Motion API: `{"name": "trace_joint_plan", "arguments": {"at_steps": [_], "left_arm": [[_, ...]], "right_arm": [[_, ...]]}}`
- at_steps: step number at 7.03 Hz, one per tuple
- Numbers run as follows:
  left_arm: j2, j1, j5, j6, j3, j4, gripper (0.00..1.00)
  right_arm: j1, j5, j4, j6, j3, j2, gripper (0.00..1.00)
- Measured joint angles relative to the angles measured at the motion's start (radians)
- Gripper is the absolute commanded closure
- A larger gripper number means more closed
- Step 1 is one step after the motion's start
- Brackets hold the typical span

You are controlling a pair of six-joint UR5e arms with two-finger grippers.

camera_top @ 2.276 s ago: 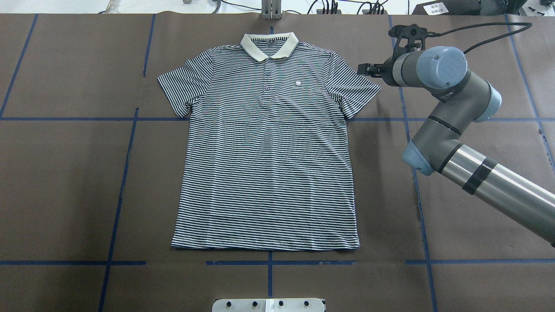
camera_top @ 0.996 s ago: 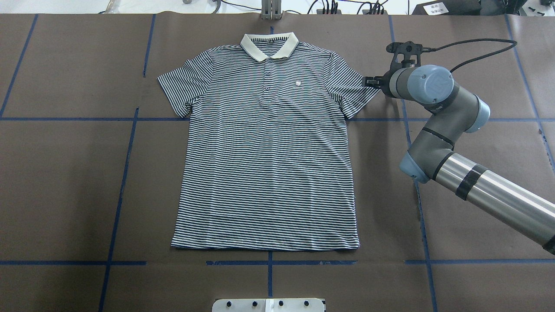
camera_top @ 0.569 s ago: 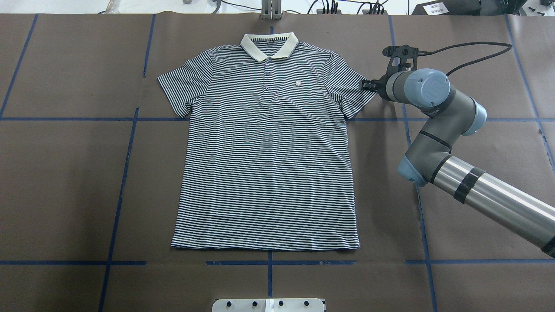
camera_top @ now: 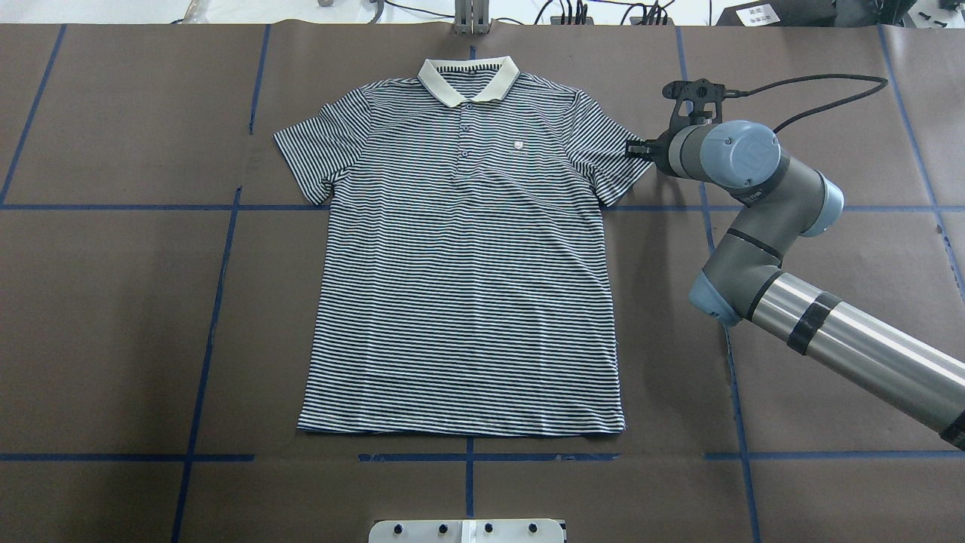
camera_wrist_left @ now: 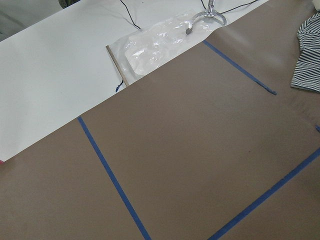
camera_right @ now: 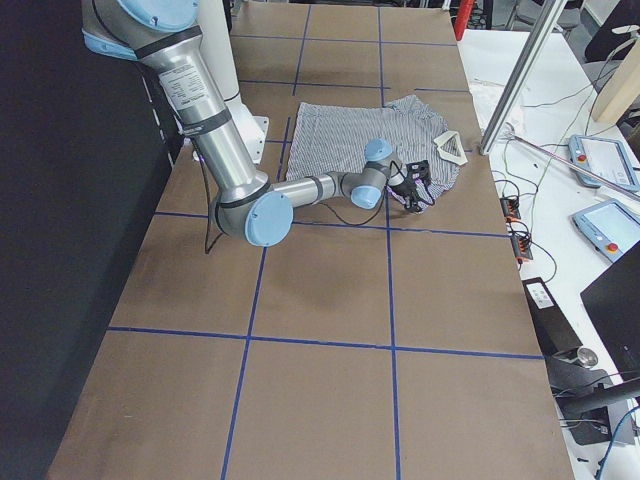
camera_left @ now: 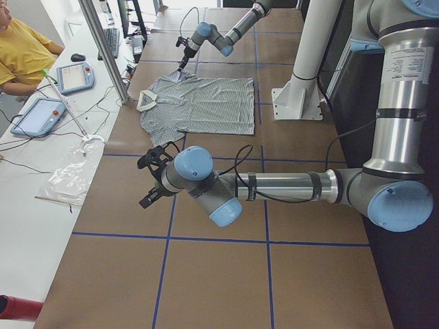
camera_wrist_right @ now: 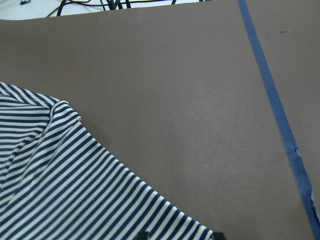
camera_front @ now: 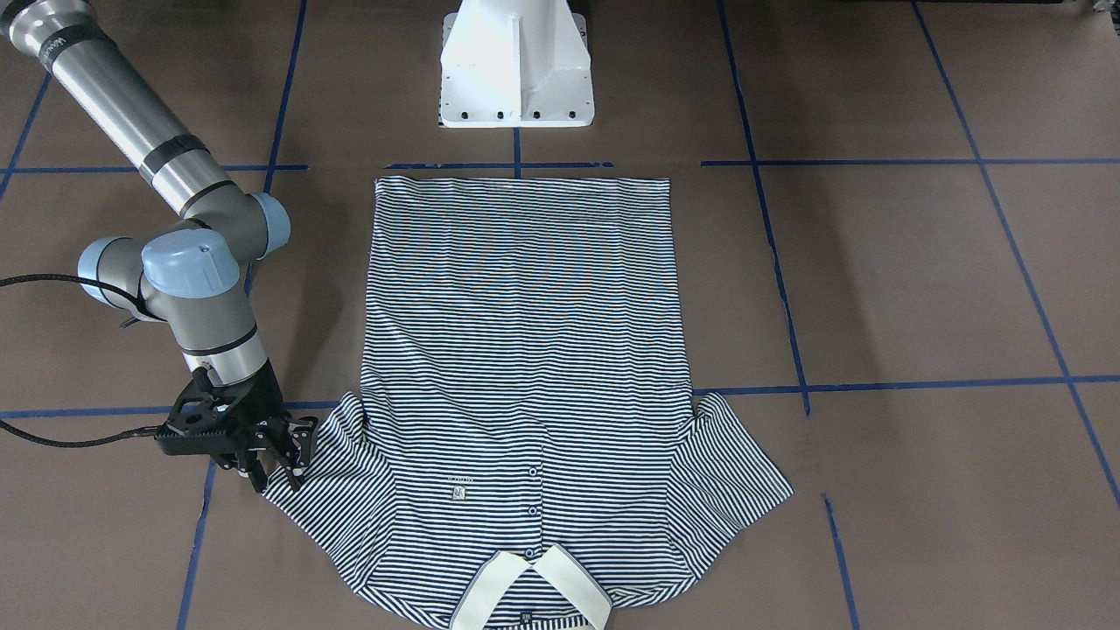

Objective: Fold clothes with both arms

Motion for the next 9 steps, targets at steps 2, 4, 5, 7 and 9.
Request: {"name": "trace_joint_plan", "arguments": {"at_steps": [2, 4, 5, 7, 9], "left_arm": [[0.000, 0.001, 0.000, 0.000, 0.000, 0.000, 0.00], [0.000, 0.001, 0.000, -0.001, 0.000, -0.001, 0.00], [0.000, 0.001, 0.000, 0.000, 0.001, -0.001, 0.00], [0.000, 0.001, 0.000, -0.001, 0.001, -0.002, 0.00], [0.000, 0.004, 0.000, -0.001, 0.002, -0.002, 0.00]], "right_arm": [[0.005, 0.006, -0.049, 0.001, 0.050, 0.001, 1.00], [0.010, 0.006, -0.124, -0.004, 0.096, 0.000, 0.69], [0.022, 0.015, -0.131, -0.013, 0.099, -0.004, 0.59], [0.047, 0.057, -0.128, -0.034, 0.092, -0.006, 0.52], [0.048, 0.069, -0.125, -0.037, 0.071, -0.007, 0.53]]}}
